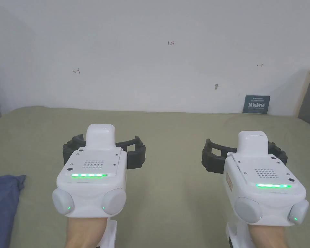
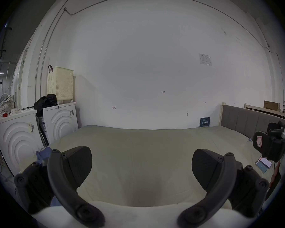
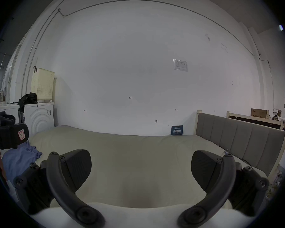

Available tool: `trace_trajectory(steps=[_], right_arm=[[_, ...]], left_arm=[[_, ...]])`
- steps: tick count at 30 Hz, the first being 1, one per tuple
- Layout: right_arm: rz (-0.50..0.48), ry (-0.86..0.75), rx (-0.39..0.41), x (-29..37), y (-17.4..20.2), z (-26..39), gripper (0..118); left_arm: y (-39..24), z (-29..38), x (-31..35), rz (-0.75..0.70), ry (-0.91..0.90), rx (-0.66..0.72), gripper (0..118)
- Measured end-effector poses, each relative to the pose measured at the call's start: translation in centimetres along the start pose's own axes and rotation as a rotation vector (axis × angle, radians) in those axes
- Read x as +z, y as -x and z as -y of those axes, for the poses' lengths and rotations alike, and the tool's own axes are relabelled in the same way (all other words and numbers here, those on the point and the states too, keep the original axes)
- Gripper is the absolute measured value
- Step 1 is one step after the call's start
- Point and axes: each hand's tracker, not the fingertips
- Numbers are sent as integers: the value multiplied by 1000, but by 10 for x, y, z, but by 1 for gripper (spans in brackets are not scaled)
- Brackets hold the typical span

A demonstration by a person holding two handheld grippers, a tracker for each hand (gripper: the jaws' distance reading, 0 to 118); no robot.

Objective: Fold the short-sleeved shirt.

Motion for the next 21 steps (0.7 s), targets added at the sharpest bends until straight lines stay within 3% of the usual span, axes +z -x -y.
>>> trace_trajectory(steps=[3, 4, 5, 6, 7, 8, 9, 11, 21], right_arm=[[11, -3, 8, -1, 0, -2, 116], [16, -2, 11, -2, 0, -3, 102], [15, 0, 11, -1, 0, -5, 71], [13, 2, 14, -1, 1, -5, 21], [28, 0, 44, -2, 2, -5, 7], [95, 4, 74, -4, 3, -4, 7], [122, -30, 44, -5, 0, -3, 7], [55, 10, 4, -10, 1, -7, 7], [55, 31, 25, -14, 1, -9, 7]], left_arm=[[2, -1, -2, -4, 1, 0, 114], [2, -3, -3, 1, 16, -2, 85], [3, -3, -5, -13, 21, -7, 31], [2, -3, -6, -34, 20, -31, 1], [1, -3, -9, -39, 23, -41, 0], [1, -4, -12, -79, 32, -7, 0], [-2, -6, -12, -19, 53, -2, 0], [-7, -9, -13, -8, 60, 23, 0], [-3, -8, -17, -3, 64, -5, 0]])
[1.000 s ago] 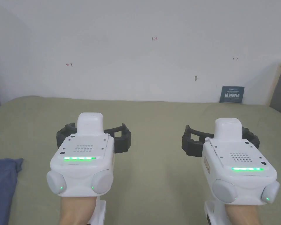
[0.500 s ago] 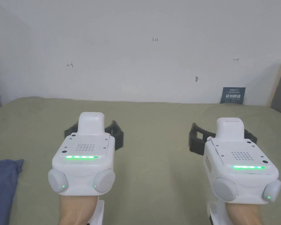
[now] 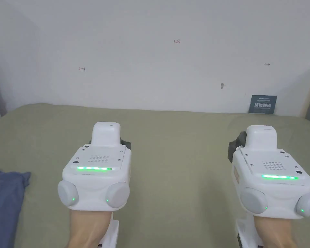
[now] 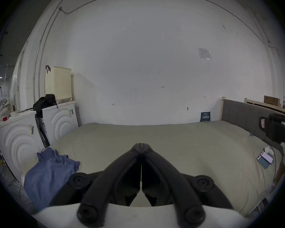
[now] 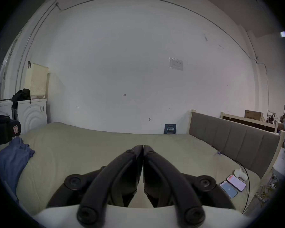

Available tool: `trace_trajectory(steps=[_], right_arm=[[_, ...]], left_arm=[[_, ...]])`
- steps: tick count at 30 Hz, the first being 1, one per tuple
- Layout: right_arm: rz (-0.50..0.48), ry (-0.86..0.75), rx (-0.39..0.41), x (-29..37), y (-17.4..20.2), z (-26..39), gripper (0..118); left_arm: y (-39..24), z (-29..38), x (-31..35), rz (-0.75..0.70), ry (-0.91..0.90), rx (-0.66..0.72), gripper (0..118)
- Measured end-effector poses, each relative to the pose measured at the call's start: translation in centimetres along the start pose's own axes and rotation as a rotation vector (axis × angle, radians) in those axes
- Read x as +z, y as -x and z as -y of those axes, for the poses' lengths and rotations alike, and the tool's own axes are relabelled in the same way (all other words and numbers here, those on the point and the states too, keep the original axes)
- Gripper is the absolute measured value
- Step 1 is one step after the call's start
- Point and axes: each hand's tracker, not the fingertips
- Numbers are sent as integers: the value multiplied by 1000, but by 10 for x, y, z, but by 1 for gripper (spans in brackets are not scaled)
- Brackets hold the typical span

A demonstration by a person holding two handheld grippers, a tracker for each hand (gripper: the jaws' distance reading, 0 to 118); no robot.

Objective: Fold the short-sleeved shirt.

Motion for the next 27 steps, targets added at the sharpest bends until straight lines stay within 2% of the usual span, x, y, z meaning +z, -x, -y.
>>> trace_trajectory(steps=[4, 6, 11, 16, 19, 24, 27], right_arm=[[-52, 21, 28, -9, 22, -2, 7], [-102, 17, 51, -15, 46, -3, 7], [-287, 21, 26, -23, 129, -10, 7], [-504, 13, 36, -6, 229, -12, 7], [-614, 34, 5, 6, 281, -11, 7], [-761, 39, 9, 33, 342, -10, 7], [-811, 49, 29, 48, 361, -10, 7]], left_arm=[[34, -2, 0, -37, 15, 8, 1], [63, -5, 6, -74, 10, 10, 1], [154, -3, 32, -299, 4, -5, 1], [246, 8, 76, -496, 38, 37, 1], [289, 14, 102, -601, 53, 57, 1], [334, 22, 142, -711, 74, 72, 1], [351, 27, 157, -761, 82, 78, 0]])
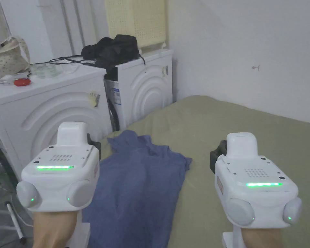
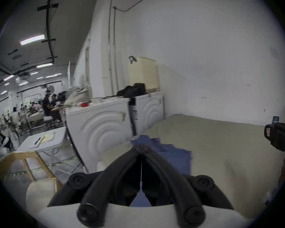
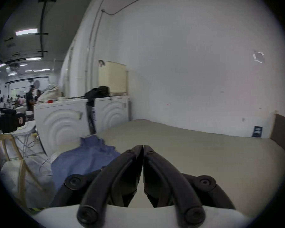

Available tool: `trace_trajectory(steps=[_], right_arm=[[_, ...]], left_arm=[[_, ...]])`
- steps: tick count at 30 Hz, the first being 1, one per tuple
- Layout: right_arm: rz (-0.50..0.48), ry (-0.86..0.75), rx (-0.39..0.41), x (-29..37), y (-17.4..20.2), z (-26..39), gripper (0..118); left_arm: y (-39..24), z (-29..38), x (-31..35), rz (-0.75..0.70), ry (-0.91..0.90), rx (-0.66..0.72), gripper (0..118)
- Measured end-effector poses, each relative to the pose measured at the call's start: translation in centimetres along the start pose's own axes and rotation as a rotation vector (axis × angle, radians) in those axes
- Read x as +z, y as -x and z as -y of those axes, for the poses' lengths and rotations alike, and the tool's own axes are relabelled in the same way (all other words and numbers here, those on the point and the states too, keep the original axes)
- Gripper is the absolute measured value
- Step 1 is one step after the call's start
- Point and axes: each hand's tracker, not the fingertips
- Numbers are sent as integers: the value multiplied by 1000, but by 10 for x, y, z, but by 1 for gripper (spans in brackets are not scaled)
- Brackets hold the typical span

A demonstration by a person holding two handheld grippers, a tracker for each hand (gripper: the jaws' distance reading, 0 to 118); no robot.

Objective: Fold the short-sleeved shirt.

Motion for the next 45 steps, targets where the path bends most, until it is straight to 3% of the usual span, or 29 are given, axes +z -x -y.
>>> trace_trajectory(steps=[6, 17, 23, 28, 31, 36, 37, 38, 39, 40, 41, 45], right_arm=[[-56, 25, 7, -9, 15, 6, 7], [-55, 66, 5, -21, 10, 10, 7], [-65, 117, 4, -39, 8, 37, 7], [-61, 174, 12, -73, 3, 64, 7], [-57, 222, -27, -97, -3, 81, 7], [-38, 273, -17, -122, -14, 105, 7], [-33, 281, -18, -125, -17, 109, 7], [-28, 289, -20, -127, -19, 112, 7], [-23, 295, -25, -129, -21, 116, 7], [-18, 303, -33, -131, -24, 120, 7], [-18, 315, -39, -133, -25, 122, 7], [-9, 339, -39, -135, -29, 132, 7]], left_arm=[[16, 8, -5, -39, 32, 34, 1], [-7, 19, -39, 18, 89, 49, 1], [-33, 39, -119, 145, 273, 76, 1], [-75, 66, -208, 212, 427, -17, 1], [-96, 83, -257, 242, 540, 13, 1], [-121, 107, -309, 247, 652, -10, 3], [-126, 110, -313, 258, 676, -5, 11], [-129, 113, -319, 270, 704, 0, 30], [-132, 115, -323, 282, 718, 21, 65], [-135, 117, -325, 300, 740, 41, 112], [-139, 120, -325, 320, 773, 41, 118], [-158, 122, -325, 333, 808, -27, 116]])
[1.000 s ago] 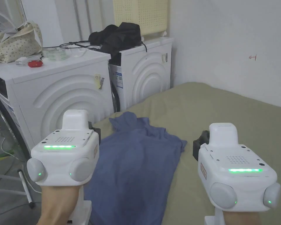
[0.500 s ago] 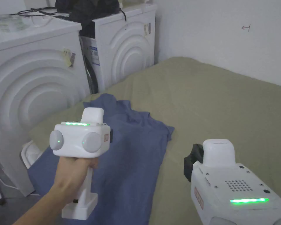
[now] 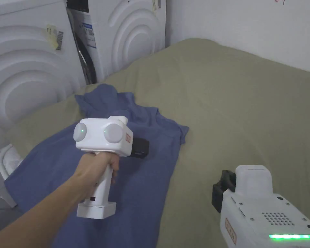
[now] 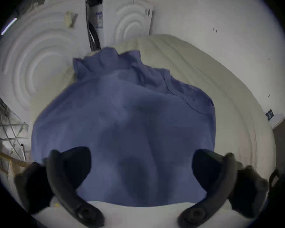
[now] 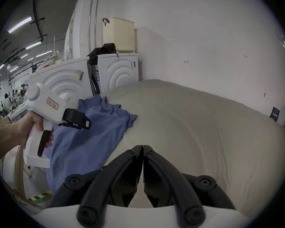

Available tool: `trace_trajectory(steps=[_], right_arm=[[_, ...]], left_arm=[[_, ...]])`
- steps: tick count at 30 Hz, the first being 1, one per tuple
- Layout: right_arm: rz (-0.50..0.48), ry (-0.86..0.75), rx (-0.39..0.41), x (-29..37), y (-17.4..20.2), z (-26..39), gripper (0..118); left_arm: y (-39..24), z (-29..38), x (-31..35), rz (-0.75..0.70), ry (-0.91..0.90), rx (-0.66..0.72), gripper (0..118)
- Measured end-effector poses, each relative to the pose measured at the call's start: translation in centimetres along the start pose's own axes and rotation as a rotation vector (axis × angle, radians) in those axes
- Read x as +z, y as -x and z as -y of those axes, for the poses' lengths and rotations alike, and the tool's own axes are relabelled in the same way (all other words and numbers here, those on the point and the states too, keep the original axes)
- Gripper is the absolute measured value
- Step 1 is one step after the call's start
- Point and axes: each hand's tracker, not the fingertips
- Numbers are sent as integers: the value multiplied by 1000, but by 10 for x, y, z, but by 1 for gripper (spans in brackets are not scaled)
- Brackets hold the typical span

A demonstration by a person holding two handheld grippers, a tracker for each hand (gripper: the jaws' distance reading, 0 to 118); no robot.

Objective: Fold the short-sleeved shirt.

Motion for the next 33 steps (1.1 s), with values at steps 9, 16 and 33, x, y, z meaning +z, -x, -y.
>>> trace_trajectory(steps=[9, 16, 33], right_arm=[[19, 29, -7, 8, -16, 10, 7], [73, -1, -72, 60, -45, 2, 7], [428, -166, -129, 274, -186, 13, 7]], left_arm=[[-14, -4, -29, -26, 33, -155, 32], [-37, 23, 35, -136, -121, -181, 2], [-238, 29, 237, 327, -319, -328, 2]])
